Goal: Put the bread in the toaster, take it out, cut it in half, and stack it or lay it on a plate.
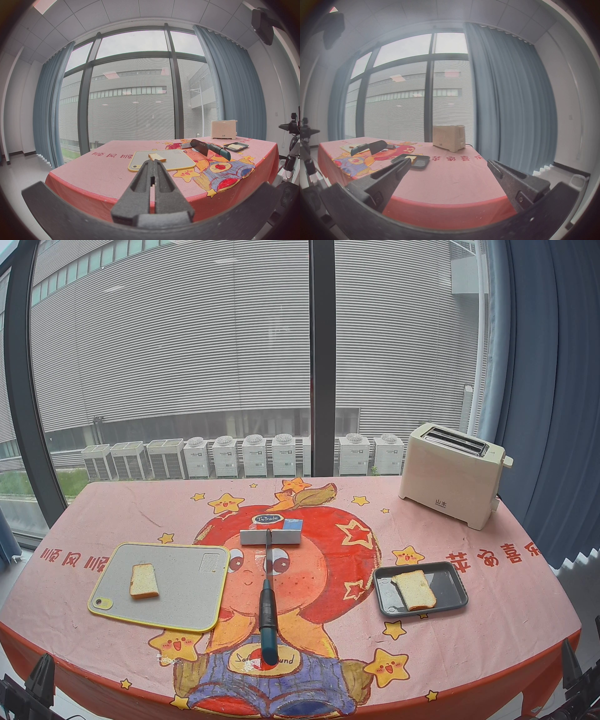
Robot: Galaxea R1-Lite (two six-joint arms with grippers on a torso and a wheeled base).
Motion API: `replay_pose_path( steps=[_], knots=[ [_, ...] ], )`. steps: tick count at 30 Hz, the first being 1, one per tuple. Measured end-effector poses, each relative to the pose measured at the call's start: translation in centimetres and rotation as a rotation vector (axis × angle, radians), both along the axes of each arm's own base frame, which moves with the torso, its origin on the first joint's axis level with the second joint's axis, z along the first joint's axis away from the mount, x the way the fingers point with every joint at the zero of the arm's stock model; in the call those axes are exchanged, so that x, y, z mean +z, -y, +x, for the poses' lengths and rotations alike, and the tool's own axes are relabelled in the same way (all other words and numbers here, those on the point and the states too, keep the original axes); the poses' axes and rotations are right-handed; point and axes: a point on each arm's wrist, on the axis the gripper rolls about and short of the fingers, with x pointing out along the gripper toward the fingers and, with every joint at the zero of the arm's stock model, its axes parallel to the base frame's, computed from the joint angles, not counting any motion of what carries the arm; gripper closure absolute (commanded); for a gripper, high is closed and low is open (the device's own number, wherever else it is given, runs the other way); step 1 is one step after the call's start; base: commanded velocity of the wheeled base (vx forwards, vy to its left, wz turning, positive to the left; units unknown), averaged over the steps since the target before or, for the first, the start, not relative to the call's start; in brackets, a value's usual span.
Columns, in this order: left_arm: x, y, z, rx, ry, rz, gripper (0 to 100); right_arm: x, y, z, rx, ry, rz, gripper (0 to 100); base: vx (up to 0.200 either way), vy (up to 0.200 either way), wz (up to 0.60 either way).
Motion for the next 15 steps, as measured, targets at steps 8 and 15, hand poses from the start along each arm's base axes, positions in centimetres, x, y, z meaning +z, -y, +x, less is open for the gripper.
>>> replay_pose_path(
  steps=[8, 15],
  knots=[
    [0.00, 0.00, 0.00, 0.000, 0.000, 0.000, 100, -0.11, -0.08, -0.10, 0.040, 0.009, -0.010, 0, 0.000, 0.000, 0.00],
    [0.00, 0.00, 0.00, 0.000, 0.000, 0.000, 100, -0.10, -0.08, -0.11, 0.038, 0.013, -0.018, 0, 0.000, 0.000, 0.00]
  ],
)
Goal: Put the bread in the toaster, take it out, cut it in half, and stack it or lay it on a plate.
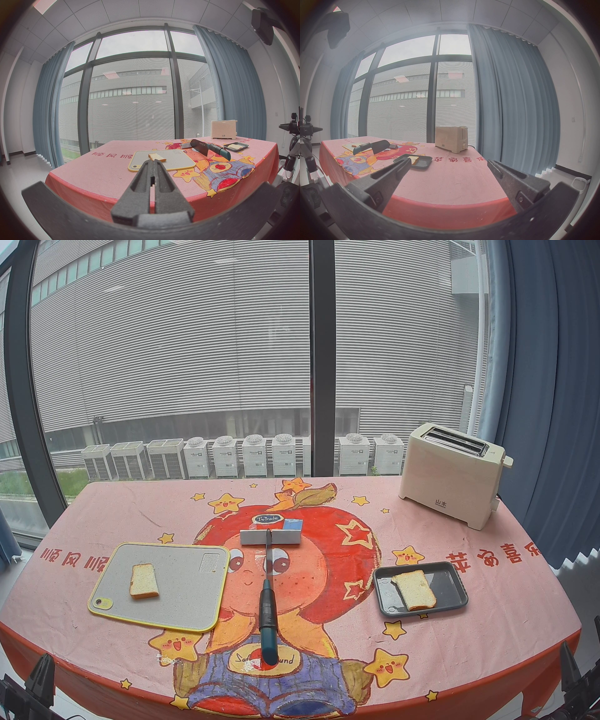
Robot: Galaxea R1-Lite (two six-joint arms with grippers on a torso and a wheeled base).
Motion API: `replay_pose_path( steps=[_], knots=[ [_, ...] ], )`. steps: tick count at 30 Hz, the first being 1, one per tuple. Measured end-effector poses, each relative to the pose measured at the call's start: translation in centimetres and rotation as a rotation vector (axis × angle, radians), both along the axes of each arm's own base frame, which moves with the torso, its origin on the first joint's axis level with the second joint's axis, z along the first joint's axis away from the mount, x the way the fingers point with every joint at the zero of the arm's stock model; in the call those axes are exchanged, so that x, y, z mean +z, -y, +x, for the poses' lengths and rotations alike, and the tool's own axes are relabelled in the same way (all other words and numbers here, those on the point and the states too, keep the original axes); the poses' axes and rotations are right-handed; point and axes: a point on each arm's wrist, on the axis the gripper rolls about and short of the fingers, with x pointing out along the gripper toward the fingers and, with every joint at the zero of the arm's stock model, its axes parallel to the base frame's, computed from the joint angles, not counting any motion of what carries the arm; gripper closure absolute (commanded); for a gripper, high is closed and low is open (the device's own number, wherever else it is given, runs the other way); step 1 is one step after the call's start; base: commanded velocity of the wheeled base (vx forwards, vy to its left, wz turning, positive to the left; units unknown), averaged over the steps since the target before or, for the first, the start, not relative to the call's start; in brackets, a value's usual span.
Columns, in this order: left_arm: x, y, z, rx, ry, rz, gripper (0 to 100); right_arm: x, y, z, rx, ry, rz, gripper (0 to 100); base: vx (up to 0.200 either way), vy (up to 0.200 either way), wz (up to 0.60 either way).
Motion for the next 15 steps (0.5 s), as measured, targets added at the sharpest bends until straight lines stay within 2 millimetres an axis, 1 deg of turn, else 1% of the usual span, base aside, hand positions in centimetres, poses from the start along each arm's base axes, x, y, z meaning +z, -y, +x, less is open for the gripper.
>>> replay_pose_path(
  steps=[15],
  knots=[
    [0.00, 0.01, 0.00, -0.006, 0.000, 0.000, 100, -0.02, 0.00, 0.00, -0.002, -0.003, 0.012, 0, 0.000, 0.000, 0.00]
  ],
)
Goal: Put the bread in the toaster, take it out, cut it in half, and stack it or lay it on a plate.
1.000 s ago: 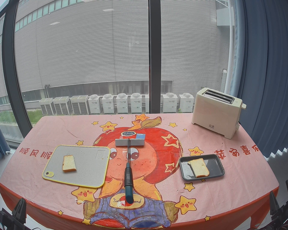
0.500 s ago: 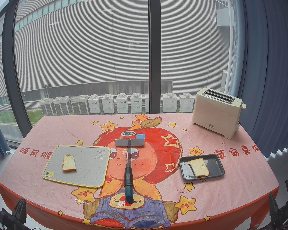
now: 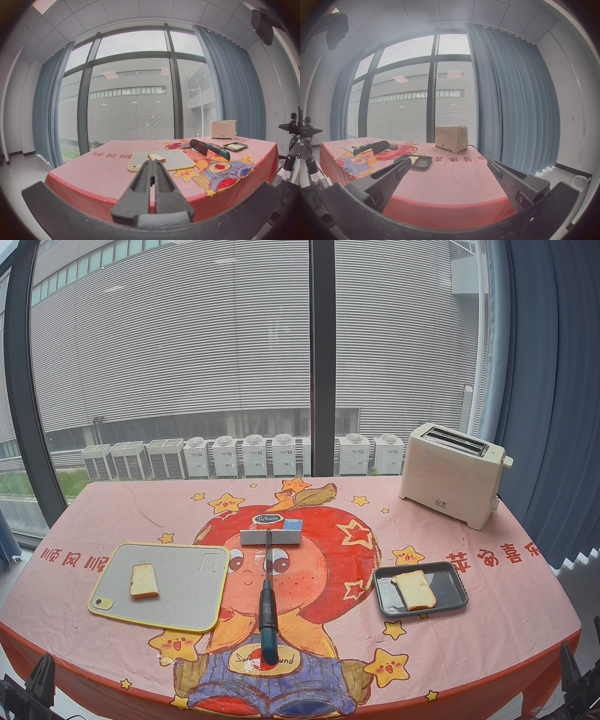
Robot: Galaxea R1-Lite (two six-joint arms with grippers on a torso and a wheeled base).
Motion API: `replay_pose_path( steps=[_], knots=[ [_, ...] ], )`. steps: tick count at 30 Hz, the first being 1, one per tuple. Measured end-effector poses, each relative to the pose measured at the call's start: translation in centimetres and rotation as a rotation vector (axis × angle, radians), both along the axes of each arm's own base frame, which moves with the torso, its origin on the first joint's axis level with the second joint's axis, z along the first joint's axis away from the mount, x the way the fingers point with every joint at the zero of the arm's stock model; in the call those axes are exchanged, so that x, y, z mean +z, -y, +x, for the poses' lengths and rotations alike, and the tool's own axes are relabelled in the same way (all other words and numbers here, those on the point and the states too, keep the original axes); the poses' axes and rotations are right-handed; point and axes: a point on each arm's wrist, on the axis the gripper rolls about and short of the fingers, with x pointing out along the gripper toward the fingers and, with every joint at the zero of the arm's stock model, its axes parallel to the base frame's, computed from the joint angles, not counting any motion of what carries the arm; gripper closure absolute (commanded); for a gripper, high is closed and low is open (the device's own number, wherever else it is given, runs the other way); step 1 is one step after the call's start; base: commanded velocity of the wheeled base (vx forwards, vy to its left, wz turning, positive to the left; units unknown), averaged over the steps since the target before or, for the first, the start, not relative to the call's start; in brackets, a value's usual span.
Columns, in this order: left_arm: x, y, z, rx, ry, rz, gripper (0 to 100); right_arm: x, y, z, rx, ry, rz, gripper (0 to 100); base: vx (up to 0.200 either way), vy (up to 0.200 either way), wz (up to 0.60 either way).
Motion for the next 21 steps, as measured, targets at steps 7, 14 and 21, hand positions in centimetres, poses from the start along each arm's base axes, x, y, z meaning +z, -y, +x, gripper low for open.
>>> replay_pose_path(
  steps=[7, 14, 21],
  knots=[
    [0.04, 0.00, 0.00, -0.001, 0.004, 0.004, 100, 0.00, 0.00, 0.00, 0.000, 0.000, 0.000, 0, 0.000, 0.000, 0.00],
    [0.04, 0.00, 0.00, -0.001, 0.005, 0.010, 0, 0.00, 0.00, 0.00, 0.000, 0.000, -0.001, 0, 0.000, 0.000, 0.00],
    [0.06, 0.00, 0.00, 0.000, 0.006, 0.000, 0, 0.00, 0.00, 0.00, 0.000, 0.000, -0.001, 0, 0.000, 0.000, 0.00]
  ],
)
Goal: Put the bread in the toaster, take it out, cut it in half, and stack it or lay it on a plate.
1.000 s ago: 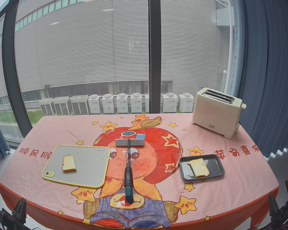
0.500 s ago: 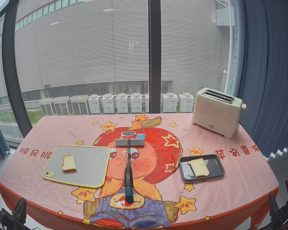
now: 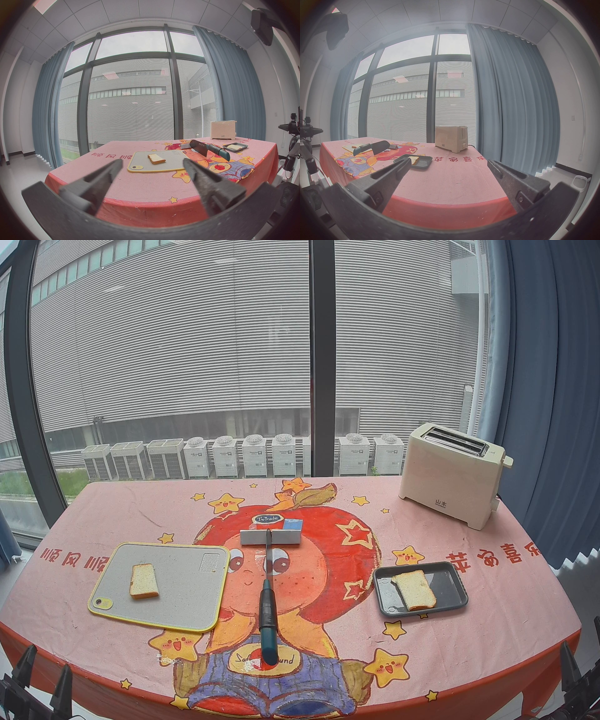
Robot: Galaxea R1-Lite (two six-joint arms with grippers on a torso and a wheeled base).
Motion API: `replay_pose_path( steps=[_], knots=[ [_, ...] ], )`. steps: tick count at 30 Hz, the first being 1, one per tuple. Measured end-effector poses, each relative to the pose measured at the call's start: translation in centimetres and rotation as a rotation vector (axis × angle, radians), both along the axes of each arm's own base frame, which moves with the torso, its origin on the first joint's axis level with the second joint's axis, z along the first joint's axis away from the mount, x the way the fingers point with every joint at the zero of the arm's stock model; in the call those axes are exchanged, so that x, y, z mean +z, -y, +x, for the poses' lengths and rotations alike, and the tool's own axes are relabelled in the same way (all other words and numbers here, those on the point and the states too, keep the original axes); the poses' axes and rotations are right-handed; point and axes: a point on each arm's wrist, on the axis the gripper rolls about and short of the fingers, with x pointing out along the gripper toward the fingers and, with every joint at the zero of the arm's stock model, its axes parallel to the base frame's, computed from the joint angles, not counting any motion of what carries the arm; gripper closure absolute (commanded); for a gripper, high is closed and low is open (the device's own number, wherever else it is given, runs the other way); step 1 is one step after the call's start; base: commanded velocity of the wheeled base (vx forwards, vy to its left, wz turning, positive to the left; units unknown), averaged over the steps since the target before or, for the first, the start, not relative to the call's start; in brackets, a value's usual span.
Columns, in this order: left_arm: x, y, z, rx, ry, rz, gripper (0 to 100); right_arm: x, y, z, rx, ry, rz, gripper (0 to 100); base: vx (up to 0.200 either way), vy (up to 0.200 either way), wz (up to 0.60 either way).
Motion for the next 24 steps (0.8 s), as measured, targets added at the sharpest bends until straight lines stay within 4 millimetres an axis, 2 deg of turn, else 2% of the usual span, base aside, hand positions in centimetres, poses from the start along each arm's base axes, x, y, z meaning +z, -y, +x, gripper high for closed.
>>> replay_pose_path(
  steps=[13, 24],
  knots=[
    [0.1, 0.0, 0.0, -0.001, 0.005, -0.010, 0, 0.0, 0.0, 0.0, 0.000, -0.001, 0.000, 0, 0.000, 0.000, 0.00],
    [1.5, 0.1, -0.1, -0.034, 0.143, -0.001, 0, 0.0, 0.0, 0.0, 0.000, -0.001, 0.000, 0, 0.000, 0.000, 0.00]
  ],
)
